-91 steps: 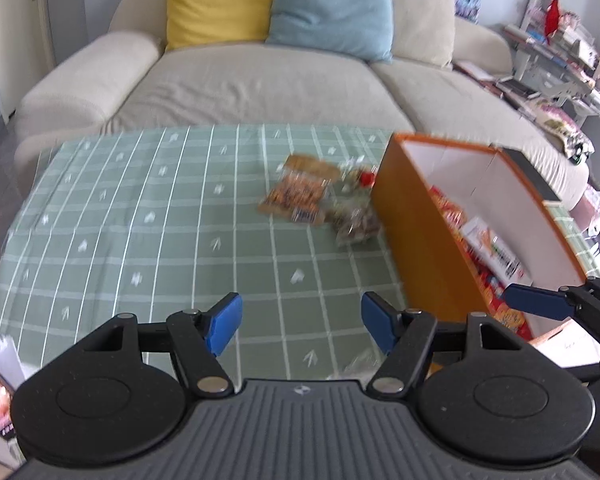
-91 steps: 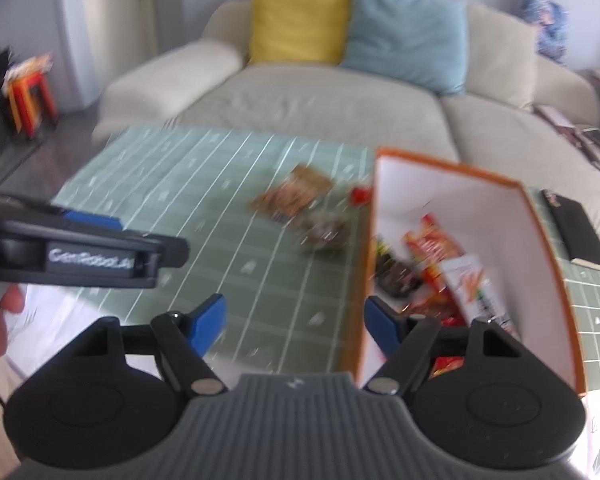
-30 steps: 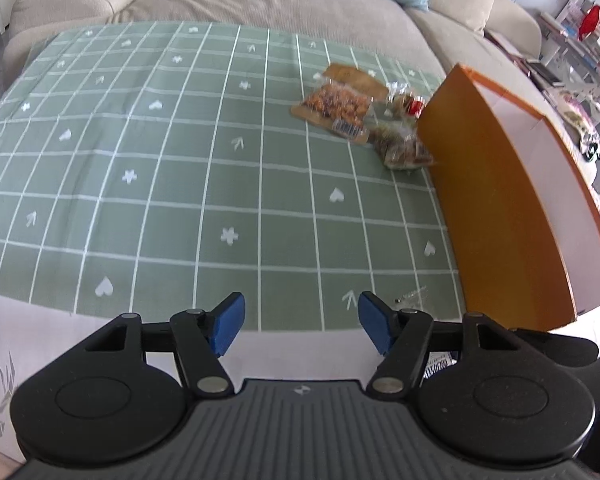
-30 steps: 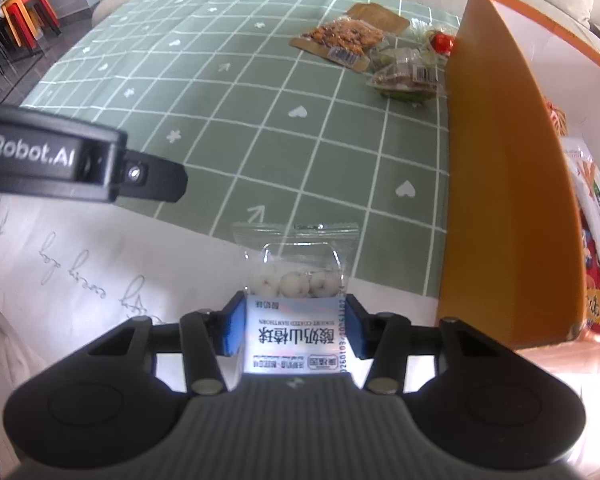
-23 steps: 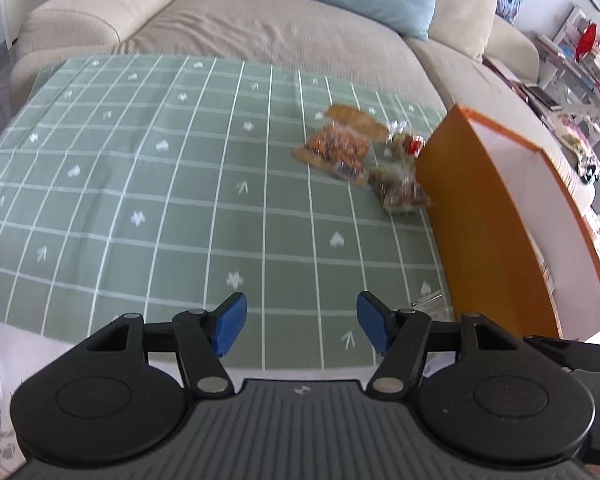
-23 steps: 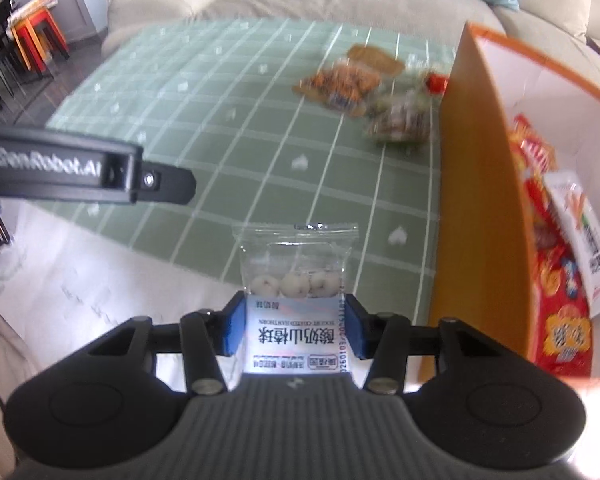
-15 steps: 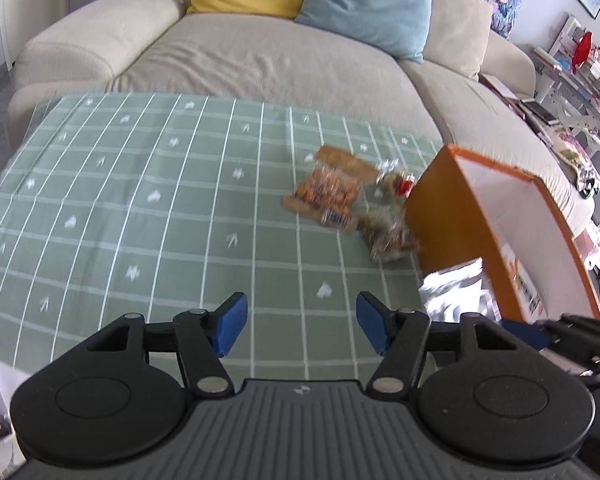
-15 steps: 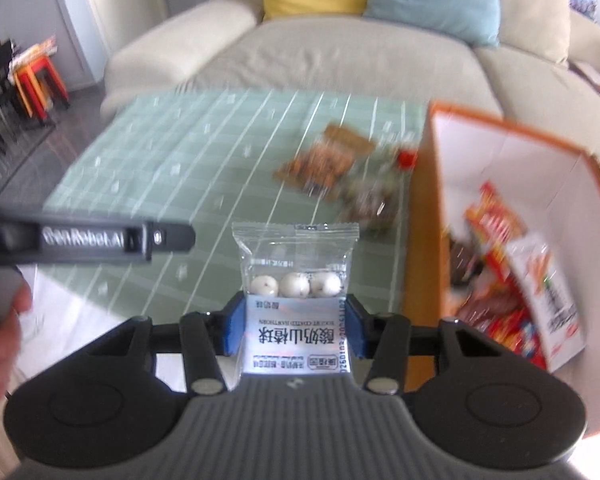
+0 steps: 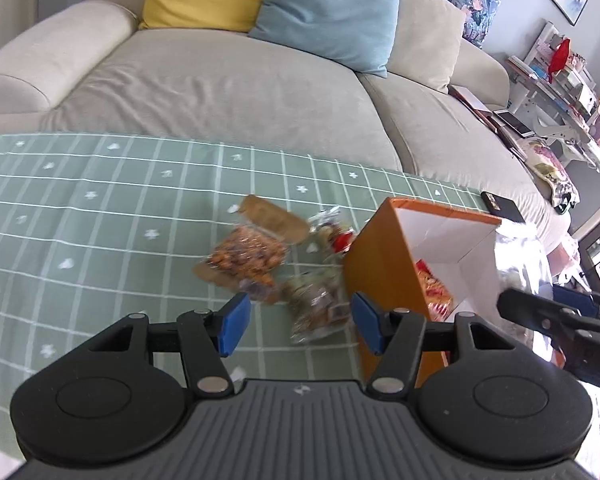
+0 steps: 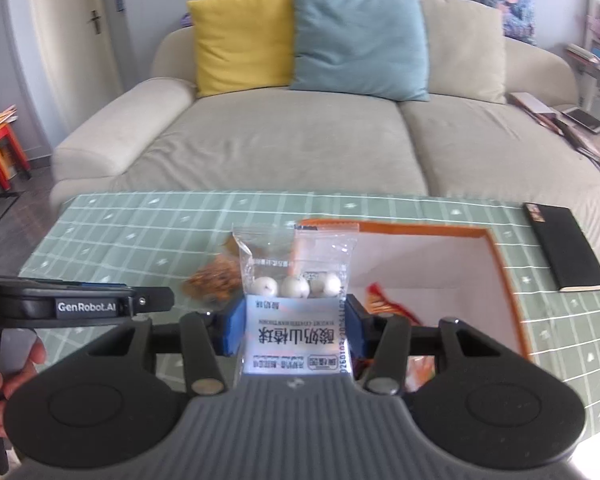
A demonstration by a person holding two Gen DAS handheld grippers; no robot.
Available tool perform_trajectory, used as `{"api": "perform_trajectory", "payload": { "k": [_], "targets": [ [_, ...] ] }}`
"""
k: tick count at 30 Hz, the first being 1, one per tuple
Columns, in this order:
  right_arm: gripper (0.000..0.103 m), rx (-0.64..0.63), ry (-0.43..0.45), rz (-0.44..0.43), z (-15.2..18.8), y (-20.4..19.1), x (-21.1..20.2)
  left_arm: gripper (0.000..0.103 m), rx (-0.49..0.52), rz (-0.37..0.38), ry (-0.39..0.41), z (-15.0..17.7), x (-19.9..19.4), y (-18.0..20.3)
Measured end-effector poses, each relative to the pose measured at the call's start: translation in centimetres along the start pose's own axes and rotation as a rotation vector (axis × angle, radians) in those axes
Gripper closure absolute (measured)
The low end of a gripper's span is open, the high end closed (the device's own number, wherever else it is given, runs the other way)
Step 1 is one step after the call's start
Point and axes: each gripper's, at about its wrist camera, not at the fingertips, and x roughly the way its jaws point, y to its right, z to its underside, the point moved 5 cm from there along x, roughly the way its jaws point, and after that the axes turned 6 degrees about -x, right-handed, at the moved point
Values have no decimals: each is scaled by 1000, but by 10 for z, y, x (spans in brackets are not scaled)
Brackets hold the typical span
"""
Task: Organize snacks
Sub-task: 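Carry the milk-ball bag over the box with right tool while left tool grasps the green-labelled pack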
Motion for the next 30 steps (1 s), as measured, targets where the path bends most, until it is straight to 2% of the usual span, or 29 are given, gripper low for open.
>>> {"api": "perform_trajectory", "payload": {
  "k": [3, 11, 18, 23, 27, 30],
  "targets": [
    [55, 10, -16, 20, 0, 21, 10, 35, -23, 0, -31, -3, 24, 6],
    [55, 29, -103, 38, 15, 58, 54, 35, -95, -61, -111, 6, 85, 5],
    [54, 52, -177, 30, 30, 76, 94, 35, -146, -70, -148, 9, 112, 4],
    [53, 71, -196, 37, 36, 85, 108, 35, -143, -107, -175, 12, 128, 6],
    [51, 63, -206, 31, 39, 89, 114, 50, -147, -88, -183, 15, 133, 8],
    [50, 65, -215, 31, 41, 92, 118, 56, -120, -98, -171, 15, 134, 11]
  ]
}}
